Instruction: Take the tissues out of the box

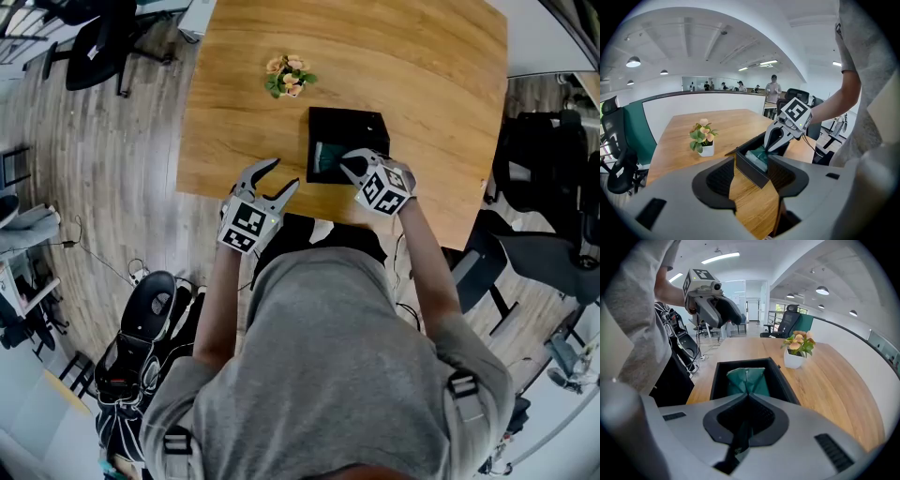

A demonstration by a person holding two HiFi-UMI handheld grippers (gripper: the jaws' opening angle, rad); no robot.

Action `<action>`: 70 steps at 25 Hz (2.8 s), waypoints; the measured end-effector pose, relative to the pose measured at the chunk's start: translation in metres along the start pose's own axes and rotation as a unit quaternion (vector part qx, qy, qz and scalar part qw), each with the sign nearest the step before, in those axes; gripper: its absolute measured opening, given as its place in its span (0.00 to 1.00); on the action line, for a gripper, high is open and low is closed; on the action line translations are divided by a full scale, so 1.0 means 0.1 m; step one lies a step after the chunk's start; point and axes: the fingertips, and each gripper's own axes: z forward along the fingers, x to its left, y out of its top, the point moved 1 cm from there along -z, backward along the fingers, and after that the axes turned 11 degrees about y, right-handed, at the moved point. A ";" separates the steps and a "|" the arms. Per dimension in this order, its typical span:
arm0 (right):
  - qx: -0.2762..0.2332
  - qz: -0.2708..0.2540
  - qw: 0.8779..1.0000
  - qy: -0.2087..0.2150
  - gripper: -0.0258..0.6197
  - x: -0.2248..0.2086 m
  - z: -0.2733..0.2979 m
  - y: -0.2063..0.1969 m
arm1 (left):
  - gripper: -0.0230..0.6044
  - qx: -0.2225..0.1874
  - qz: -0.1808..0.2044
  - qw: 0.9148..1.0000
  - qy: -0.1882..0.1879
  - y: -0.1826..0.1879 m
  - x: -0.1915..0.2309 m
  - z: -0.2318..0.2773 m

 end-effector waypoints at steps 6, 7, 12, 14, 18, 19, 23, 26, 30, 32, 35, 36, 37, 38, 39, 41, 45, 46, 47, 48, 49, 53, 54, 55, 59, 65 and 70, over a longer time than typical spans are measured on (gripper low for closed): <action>0.003 -0.012 1.000 -0.018 0.05 0.00 -0.10 0.05 | 0.42 -0.008 0.009 1.000 -0.004 0.05 0.00 -0.03; 0.001 -0.012 1.000 -0.022 0.05 0.00 -0.12 0.07 | 0.42 -0.010 0.010 1.000 -0.004 0.07 0.00 -0.04; -0.003 -0.017 0.999 -0.046 0.05 -0.01 -0.27 0.15 | 0.42 -0.025 0.022 0.999 -0.011 0.18 -0.05 -0.08; -0.004 -0.020 0.998 -0.055 0.05 -0.01 -0.32 0.18 | 0.42 -0.031 0.029 0.999 -0.015 0.21 -0.07 -0.11; -0.003 -0.024 0.997 -0.069 0.05 0.03 -0.39 0.25 | 0.42 -0.037 0.038 0.998 -0.020 0.24 -0.10 -0.17; -0.003 -0.024 0.997 -0.072 0.05 0.04 -0.41 0.26 | 0.42 -0.039 0.040 0.998 -0.021 0.24 -0.10 -0.19; -0.002 -0.026 0.996 -0.084 0.05 0.10 -0.49 0.30 | 0.41 -0.046 0.042 0.998 -0.023 0.25 -0.12 -0.25; -0.002 -0.029 0.995 -0.097 0.05 0.13 -0.56 0.33 | 0.41 -0.051 0.047 0.997 -0.025 0.25 -0.16 -0.30; 0.004 -0.031 0.993 -0.114 0.05 0.17 -0.66 0.31 | 0.41 -0.057 0.054 0.996 -0.029 0.24 -0.21 -0.35; 0.008 -0.033 0.992 -0.121 0.05 0.20 -0.69 0.31 | 0.41 -0.060 0.057 0.996 -0.032 0.23 -0.25 -0.38; 0.009 -0.034 0.990 -0.135 0.05 0.25 -0.77 0.34 | 0.41 -0.064 0.061 0.995 -0.037 0.21 -0.30 -0.44; 0.010 -0.034 0.990 -0.139 0.05 0.26 -0.79 0.34 | 0.41 -0.066 0.062 0.995 -0.039 0.21 -0.31 -0.46; 0.010 -0.034 0.989 -0.143 0.05 0.27 -0.82 0.35 | 0.41 -0.067 0.063 0.995 -0.040 0.20 -0.33 -0.47; 0.012 -0.035 0.988 -0.147 0.05 0.29 -0.84 0.35 | 0.41 -0.068 0.065 0.995 -0.041 0.19 -0.35 -0.49; 0.013 -0.036 0.988 -0.151 0.05 0.30 -0.86 0.35 | 0.41 -0.069 0.066 0.995 -0.042 0.18 -0.37 -0.50; 0.015 -0.038 0.987 -0.157 0.05 0.35 -0.90 0.35 | 0.41 -0.071 0.068 0.994 -0.044 0.15 -0.41 -0.54; 0.015 -0.039 0.984 -0.171 0.05 0.45 -0.98 0.35 | 0.41 -0.075 0.071 0.994 -0.043 0.10 -0.47 -0.62; 0.015 -0.038 0.984 -0.174 0.05 0.49 -0.99 0.34 | 0.41 -0.077 0.071 0.994 -0.042 0.09 -0.49 -0.65; 0.015 -0.038 0.984 -0.176 0.05 0.52 -1.00 0.34 | 0.41 -0.078 0.071 0.994 -0.042 0.07 -0.50 -0.67; 0.015 -0.038 0.983 -0.178 0.05 0.55 -1.01 0.34 | 0.41 -0.079 0.072 0.993 -0.042 0.06 -0.52 -0.70; 0.016 -0.038 0.983 -0.180 0.05 0.58 -1.01 0.33 | 0.41 -0.079 0.073 0.993 -0.043 0.04 -0.53 -0.73; 0.020 -0.040 0.982 -0.185 0.05 0.67 -1.00 0.34 | 0.41 -0.077 0.076 0.993 -0.044 -0.06 -0.57 -0.82; 0.020 -0.040 0.982 -0.185 0.05 0.70 -0.99 0.34 | 0.41 -0.075 0.075 0.993 -0.044 -0.09 -0.58 -0.84; 0.019 -0.039 0.982 -0.186 0.05 0.72 -0.98 0.34 | 0.41 -0.074 0.075 0.993 -0.044 -0.12 -0.58 -0.86; 0.018 -0.036 0.982 -0.186 0.05 0.79 -0.95 0.34 | 0.41 -0.072 0.075 0.994 -0.044 -0.19 -0.60 -0.91; 0.018 -0.038 0.982 -0.187 0.05 0.85 -0.93 0.35 | 0.41 -0.072 0.075 0.994 -0.043 -0.23 -0.62 -0.95; 0.018 -0.039 0.981 -0.189 0.05 0.89 -0.93 0.35 | 0.41 -0.073 0.075 0.994 -0.043 -0.24 -0.63 -0.97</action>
